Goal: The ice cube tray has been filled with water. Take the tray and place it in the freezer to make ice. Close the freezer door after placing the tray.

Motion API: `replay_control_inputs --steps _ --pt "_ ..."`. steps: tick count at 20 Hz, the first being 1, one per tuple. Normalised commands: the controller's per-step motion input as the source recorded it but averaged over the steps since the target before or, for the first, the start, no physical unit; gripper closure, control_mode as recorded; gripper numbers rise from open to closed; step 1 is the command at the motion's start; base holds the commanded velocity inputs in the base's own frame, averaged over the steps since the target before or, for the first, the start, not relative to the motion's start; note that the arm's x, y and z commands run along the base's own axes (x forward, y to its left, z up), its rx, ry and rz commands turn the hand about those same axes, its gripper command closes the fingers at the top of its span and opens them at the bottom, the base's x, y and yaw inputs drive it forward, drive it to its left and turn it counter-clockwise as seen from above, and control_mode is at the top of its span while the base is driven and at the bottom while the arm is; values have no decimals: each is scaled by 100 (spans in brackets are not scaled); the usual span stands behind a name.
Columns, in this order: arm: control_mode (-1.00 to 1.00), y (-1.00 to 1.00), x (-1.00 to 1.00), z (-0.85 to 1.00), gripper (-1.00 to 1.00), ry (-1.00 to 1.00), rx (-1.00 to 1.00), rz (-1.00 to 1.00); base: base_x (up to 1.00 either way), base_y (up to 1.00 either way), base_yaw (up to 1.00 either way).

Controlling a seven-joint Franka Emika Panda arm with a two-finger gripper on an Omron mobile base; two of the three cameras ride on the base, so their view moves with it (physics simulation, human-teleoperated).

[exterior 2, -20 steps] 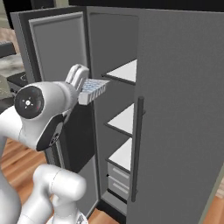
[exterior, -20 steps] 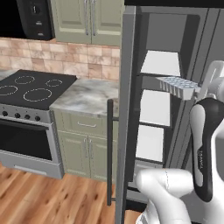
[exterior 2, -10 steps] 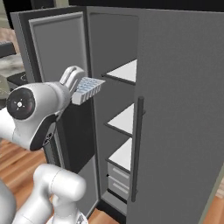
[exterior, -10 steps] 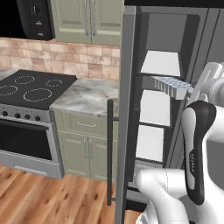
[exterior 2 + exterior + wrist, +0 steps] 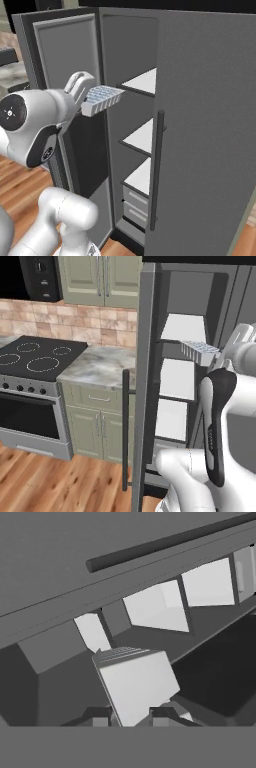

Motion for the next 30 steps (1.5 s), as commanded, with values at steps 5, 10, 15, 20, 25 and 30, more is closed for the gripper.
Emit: replay_control_inputs --steps 5,10,15,20,25,30 --pt "-100 0 6 9 100 -2 0 -3 0 0 0" --pt "-100 0 20 2 100 0 0 -1 0 0 0" --pt "-100 -1 30 0 100 0 0 0 0 0 0" --pt "-100 -3 9 1 100 -9 0 -1 0 0 0" --pt "-100 0 0 5 100 -16 0 -1 0 0 0" --pt "-100 -4 7 13 100 -5 0 -2 0 0 0"
